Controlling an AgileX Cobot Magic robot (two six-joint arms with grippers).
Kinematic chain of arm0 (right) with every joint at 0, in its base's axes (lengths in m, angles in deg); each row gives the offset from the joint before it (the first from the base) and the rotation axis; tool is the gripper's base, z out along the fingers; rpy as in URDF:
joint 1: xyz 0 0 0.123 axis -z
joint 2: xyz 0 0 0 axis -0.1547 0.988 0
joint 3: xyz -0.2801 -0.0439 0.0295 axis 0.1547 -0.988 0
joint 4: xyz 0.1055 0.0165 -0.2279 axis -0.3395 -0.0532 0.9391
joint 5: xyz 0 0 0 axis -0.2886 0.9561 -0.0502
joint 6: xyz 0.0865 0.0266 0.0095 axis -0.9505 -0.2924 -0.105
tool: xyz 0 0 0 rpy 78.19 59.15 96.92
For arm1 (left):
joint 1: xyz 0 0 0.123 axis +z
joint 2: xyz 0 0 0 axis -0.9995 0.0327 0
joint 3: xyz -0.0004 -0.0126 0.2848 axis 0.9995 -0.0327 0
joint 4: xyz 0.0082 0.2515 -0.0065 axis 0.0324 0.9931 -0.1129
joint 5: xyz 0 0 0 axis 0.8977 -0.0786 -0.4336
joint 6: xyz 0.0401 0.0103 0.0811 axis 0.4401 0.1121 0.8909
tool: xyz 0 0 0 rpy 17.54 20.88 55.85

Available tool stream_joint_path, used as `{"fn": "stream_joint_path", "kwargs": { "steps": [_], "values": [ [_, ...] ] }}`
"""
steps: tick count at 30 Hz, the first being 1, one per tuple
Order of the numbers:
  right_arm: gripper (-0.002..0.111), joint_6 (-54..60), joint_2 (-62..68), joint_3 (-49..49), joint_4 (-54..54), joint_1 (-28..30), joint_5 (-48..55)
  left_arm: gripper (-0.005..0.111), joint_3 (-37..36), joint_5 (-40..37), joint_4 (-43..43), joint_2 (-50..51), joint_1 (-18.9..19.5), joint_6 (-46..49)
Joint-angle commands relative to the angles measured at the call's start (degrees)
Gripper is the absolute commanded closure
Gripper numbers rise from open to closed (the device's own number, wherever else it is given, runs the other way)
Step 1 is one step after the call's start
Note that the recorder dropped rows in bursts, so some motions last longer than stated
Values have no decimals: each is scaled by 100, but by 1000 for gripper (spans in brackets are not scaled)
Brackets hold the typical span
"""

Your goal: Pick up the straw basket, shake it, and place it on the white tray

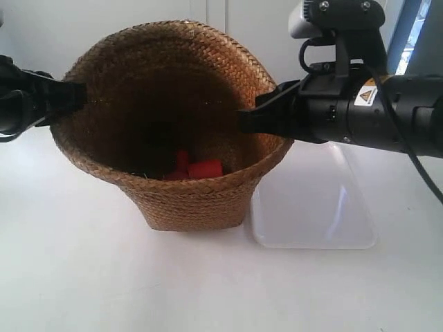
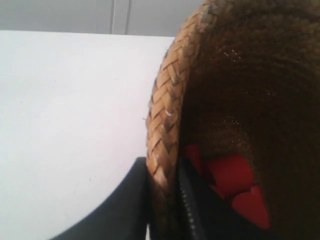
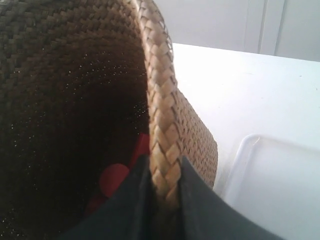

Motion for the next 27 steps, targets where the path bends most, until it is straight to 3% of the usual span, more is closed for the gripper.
{"fn": "stream_joint_path", "kwargs": {
  "steps": [1,27],
  "values": [
    [108,232,-95,39,220,-3,-72,107,64,-82,11,-81,186,-262],
    [108,117,-85,52,225,-3,-338,107,64,168,31,-81,186,-224]
  ]
}}
